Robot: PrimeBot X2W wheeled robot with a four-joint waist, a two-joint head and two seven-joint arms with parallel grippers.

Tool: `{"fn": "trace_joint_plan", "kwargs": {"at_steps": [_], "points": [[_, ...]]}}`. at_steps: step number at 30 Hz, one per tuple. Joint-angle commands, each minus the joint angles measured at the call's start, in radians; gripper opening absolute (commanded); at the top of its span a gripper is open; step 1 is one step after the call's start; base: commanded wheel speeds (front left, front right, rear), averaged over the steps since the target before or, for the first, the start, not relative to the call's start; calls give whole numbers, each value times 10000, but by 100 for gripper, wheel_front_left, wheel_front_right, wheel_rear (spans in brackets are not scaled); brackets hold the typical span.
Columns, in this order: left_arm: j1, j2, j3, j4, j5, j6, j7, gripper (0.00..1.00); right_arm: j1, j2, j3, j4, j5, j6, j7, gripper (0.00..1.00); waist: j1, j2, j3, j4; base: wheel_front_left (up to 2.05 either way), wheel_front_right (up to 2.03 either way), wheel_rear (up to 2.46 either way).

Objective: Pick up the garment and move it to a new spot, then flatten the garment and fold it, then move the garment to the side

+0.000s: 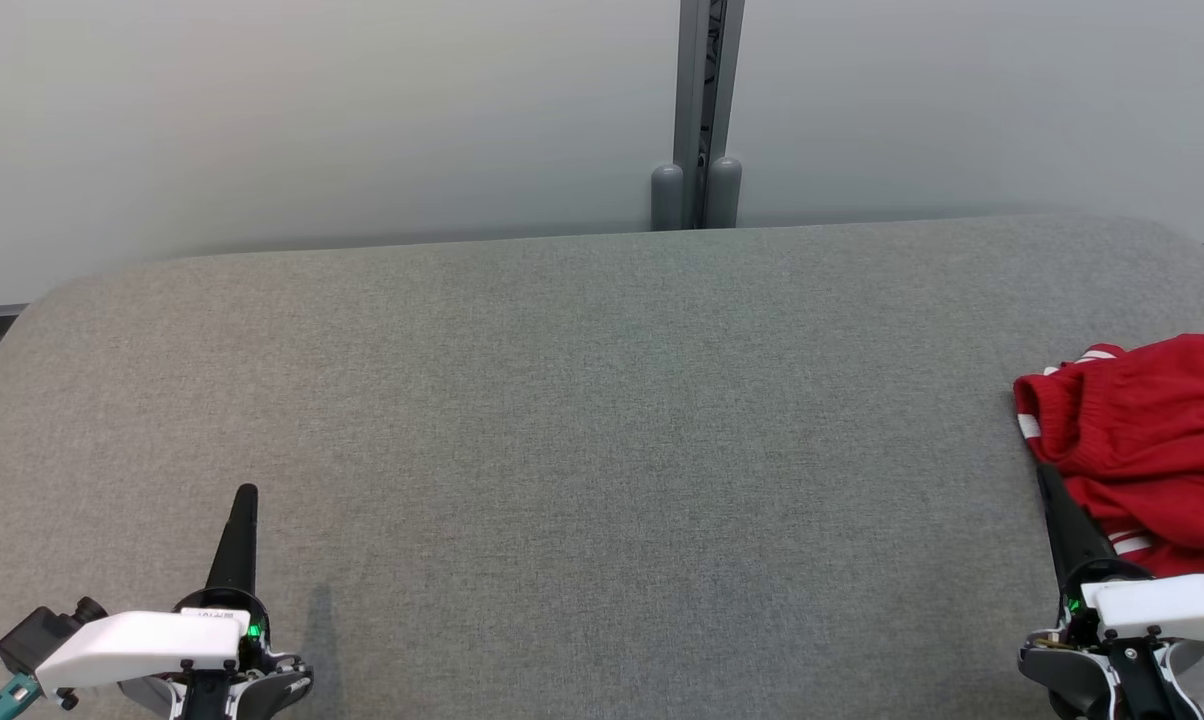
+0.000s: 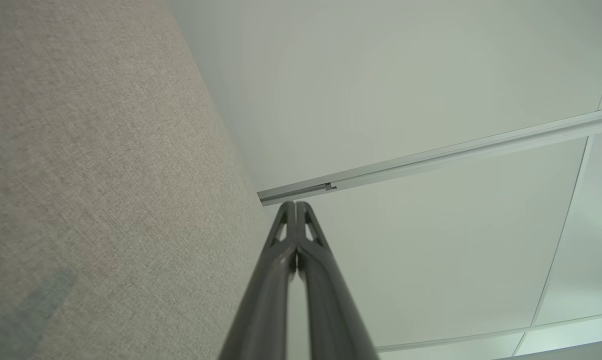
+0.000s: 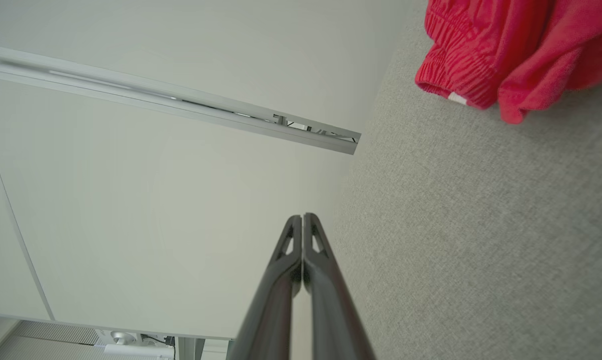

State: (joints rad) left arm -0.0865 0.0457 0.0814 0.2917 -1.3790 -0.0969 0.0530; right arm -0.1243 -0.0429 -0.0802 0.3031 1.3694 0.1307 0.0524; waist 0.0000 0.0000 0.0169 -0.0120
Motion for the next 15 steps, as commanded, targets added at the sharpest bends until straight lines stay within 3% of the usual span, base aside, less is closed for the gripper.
{"fn": "trace_joint_plan", "kwargs": {"at_steps": [1,15], "points": [[-223,57,73,-114,-192,-79,71,0,40,-94,-41,-134,200,2,79,0,0,0,-4,4,0,0,0],[-275,63,224,-319,-1321,-233,357,0,122,-105,-222,-391,1381,2,383,0,0,0,-69,61,0,0,0]]}}
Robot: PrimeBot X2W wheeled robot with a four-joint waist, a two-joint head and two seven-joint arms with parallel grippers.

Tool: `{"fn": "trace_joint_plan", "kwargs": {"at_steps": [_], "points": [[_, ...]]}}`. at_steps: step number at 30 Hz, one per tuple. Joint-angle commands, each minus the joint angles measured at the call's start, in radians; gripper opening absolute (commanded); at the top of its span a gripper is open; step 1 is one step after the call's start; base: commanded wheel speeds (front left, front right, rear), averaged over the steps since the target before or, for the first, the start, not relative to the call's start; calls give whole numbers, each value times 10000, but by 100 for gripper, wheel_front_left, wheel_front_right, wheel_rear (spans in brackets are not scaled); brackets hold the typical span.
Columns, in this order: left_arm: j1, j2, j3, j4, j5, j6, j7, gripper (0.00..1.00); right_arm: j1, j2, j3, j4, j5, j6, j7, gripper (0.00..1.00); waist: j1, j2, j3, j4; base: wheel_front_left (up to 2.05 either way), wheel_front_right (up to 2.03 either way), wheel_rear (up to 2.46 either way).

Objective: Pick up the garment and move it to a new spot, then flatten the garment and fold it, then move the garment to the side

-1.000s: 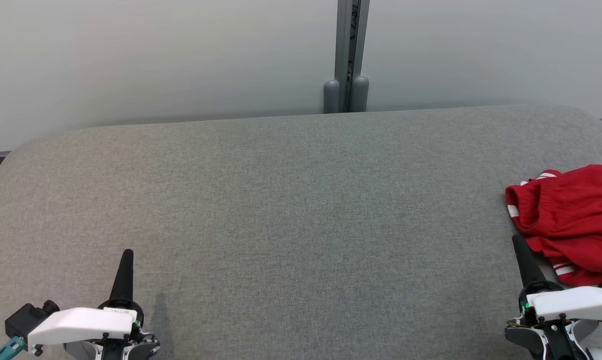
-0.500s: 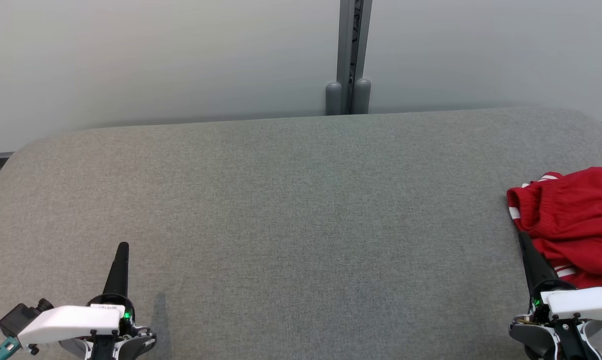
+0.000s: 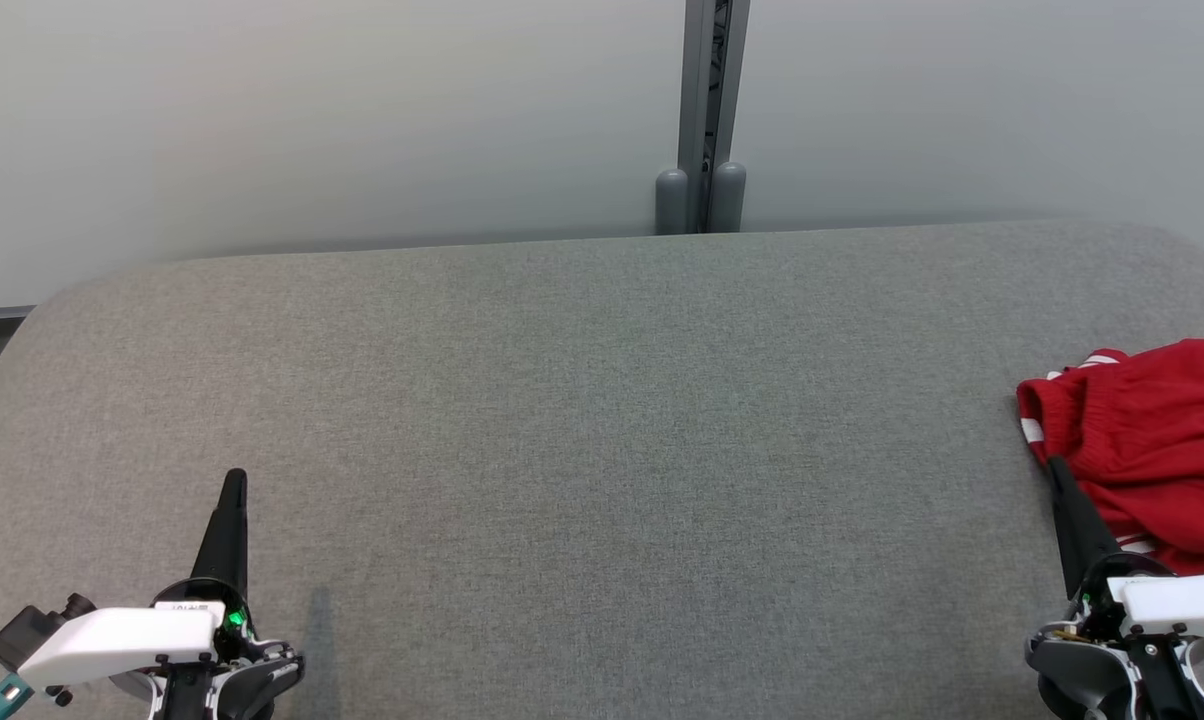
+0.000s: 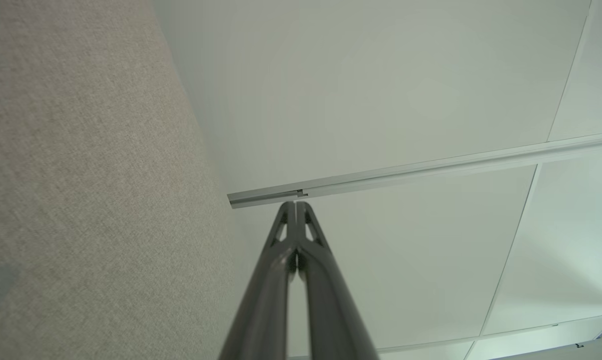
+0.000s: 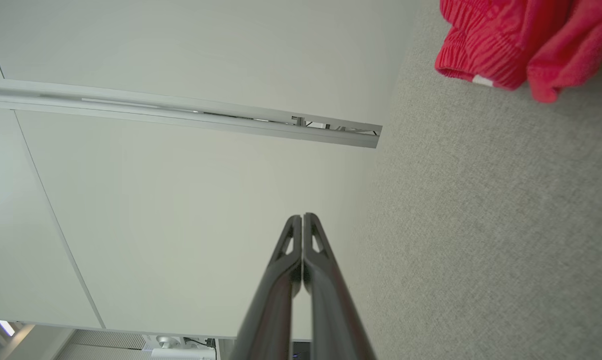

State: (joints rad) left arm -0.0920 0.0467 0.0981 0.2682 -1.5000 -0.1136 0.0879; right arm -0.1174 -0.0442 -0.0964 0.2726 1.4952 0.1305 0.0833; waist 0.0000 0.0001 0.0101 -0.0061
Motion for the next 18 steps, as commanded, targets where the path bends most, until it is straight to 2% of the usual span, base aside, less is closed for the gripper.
{"fn": "trace_joint_plan", "kwargs": {"at_steps": [1,15,18], "points": [[-223,54,68,-95,-190,-77,32,0,60,-93,-72,-107,199,4,105,0,0,-1,-5,5,0,0,0],[-243,59,201,-271,-1183,-218,299,0,142,-104,-205,-327,1254,4,346,0,0,-1,-70,61,0,0,0],[-228,58,195,-253,-1137,-205,299,0,141,-104,-199,-319,1190,4,346,0,0,-1,-70,61,0,0,0]]}}
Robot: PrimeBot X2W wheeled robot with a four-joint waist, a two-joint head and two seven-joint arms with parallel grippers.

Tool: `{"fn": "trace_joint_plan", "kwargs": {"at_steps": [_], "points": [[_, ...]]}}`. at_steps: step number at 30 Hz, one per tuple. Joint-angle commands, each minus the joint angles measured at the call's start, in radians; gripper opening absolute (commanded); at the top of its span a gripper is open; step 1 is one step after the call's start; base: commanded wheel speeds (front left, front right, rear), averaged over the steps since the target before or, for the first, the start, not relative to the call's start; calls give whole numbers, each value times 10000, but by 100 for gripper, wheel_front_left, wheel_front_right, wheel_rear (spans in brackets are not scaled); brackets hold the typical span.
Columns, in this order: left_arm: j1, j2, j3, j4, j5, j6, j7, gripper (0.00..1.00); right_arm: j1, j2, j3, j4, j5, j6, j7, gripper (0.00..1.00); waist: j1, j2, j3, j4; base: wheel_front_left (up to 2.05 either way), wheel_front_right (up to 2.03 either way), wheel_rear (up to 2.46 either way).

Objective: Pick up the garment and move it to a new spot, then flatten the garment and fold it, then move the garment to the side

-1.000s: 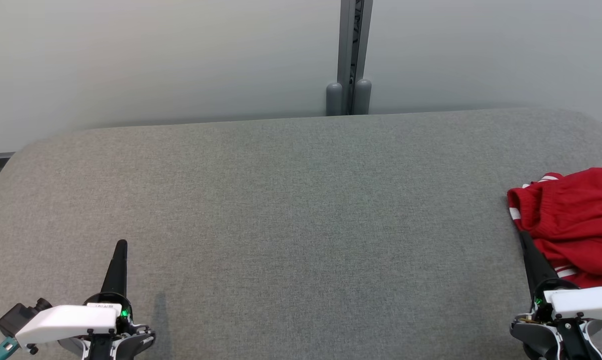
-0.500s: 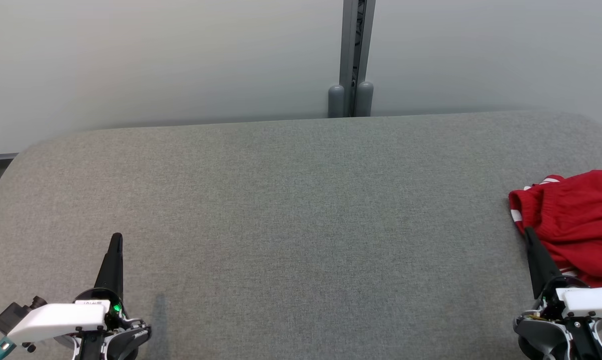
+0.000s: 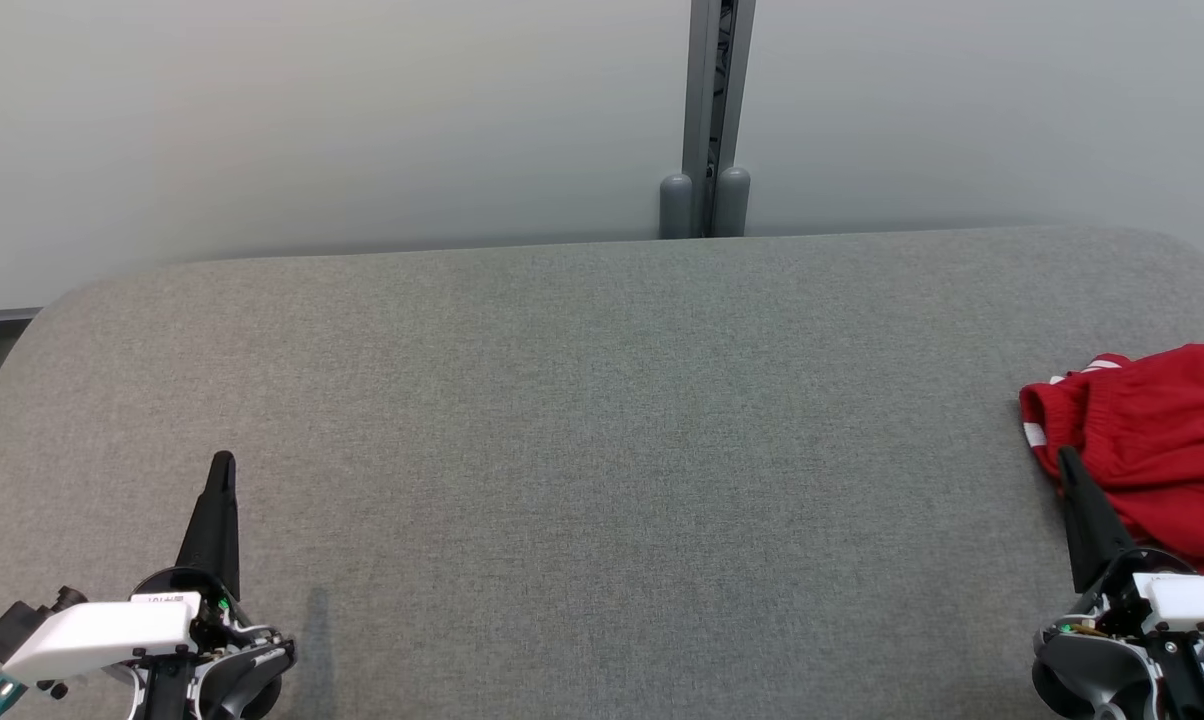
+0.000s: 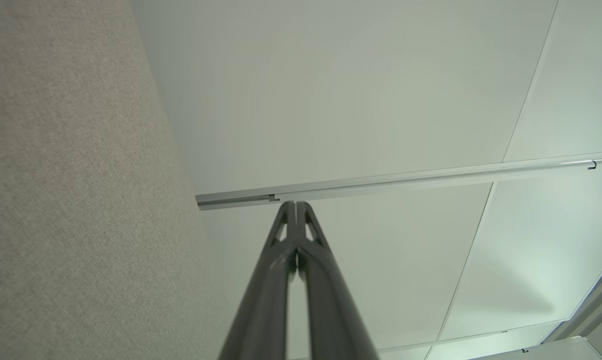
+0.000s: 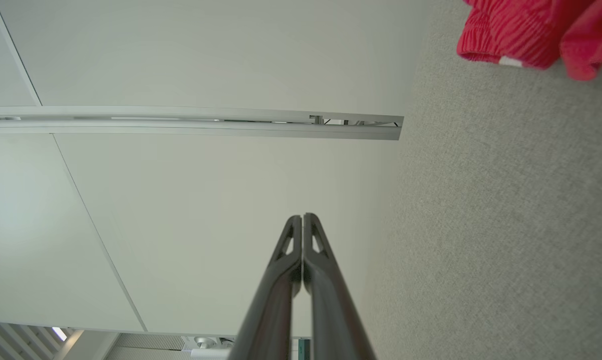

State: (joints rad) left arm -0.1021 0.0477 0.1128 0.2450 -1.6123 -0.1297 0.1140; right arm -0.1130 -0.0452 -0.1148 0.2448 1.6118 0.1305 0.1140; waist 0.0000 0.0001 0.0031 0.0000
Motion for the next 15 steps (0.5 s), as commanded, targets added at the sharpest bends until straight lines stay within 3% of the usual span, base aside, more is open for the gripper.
{"fn": "trace_joint_plan", "kwargs": {"at_steps": [1,15], "points": [[-127,48,47,-21,-13,-44,38,0,96,-94,-15,-41,24,4,39,0,0,-1,0,0,0,0,0],[-126,48,45,-22,-14,-44,38,0,96,-93,-14,-40,24,4,38,0,0,-1,0,0,0,0,0]]}}
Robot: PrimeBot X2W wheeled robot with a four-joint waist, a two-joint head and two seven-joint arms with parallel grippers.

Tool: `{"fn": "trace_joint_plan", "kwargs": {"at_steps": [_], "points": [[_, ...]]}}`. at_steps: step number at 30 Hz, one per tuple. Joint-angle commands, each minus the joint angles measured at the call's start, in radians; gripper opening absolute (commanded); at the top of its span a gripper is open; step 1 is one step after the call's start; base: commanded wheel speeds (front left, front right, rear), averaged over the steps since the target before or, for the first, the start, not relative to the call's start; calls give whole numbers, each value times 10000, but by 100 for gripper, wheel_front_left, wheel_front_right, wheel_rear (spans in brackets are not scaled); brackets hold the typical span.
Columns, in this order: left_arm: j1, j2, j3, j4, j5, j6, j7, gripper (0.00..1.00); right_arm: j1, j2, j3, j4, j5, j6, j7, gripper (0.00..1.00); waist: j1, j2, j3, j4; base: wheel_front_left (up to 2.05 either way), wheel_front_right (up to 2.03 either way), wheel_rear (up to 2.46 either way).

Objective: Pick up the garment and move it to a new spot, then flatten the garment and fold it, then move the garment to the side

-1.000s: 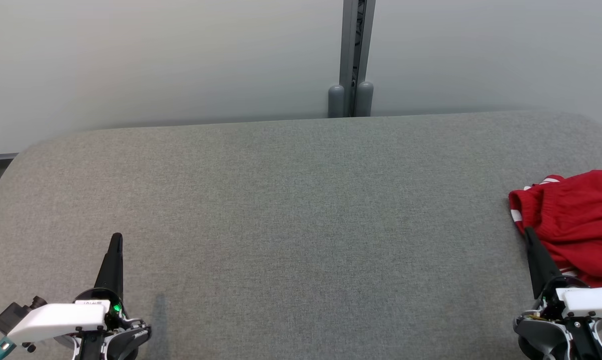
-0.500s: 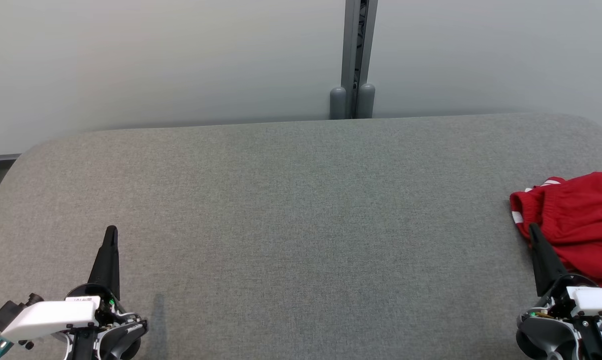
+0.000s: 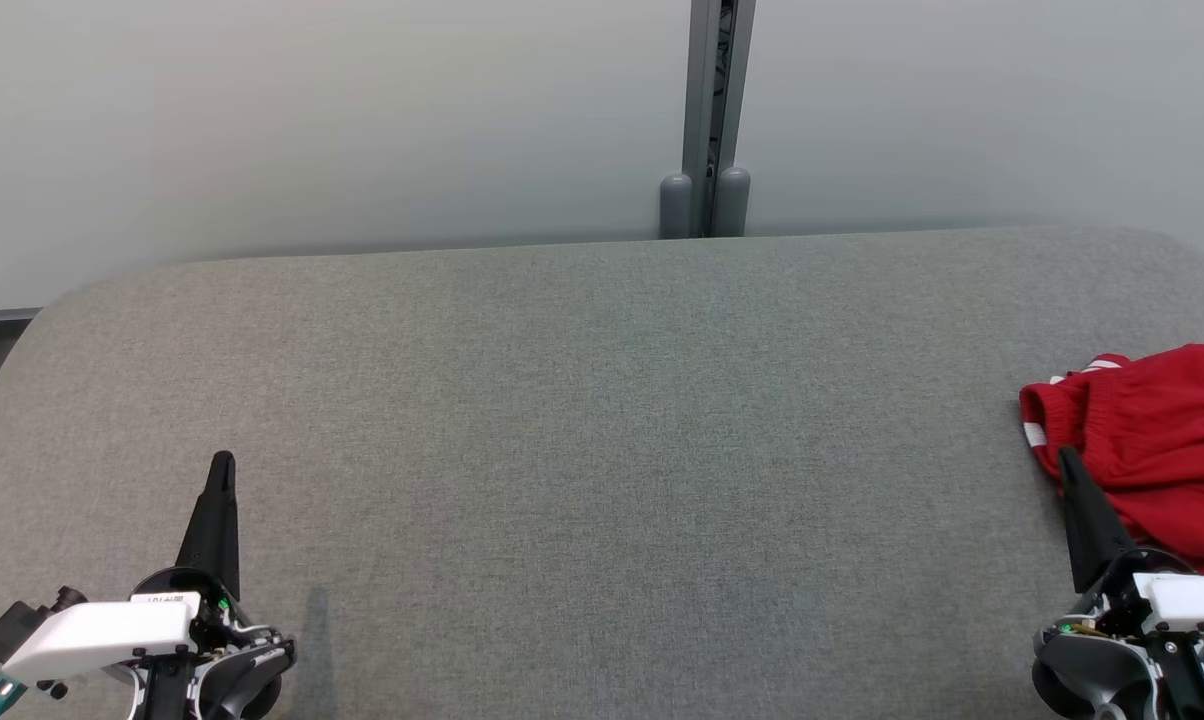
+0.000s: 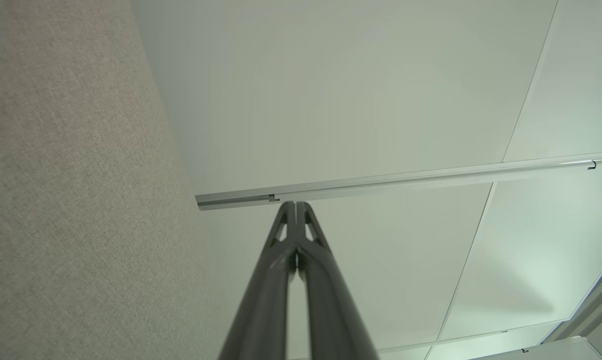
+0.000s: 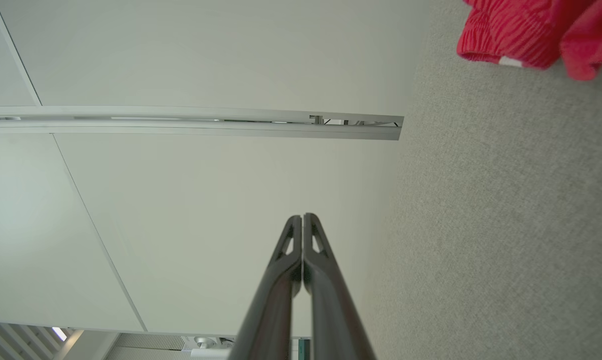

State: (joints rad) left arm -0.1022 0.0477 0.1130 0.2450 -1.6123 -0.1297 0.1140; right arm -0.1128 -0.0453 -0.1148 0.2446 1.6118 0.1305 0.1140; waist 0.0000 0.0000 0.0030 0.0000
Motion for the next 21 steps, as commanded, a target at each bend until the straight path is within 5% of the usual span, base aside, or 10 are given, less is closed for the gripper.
{"fn": "trace_joint_plan", "kwargs": {"at_steps": [1,21], "points": [[-125,48,43,-22,-14,-44,38,0,94,-91,-14,-38,24,4,38,0,0,0,0,0,0,0,0],[-125,48,43,-24,-14,-44,37,0,94,-91,-13,-38,25,4,38,0,0,0,0,0,0,0,0]]}}
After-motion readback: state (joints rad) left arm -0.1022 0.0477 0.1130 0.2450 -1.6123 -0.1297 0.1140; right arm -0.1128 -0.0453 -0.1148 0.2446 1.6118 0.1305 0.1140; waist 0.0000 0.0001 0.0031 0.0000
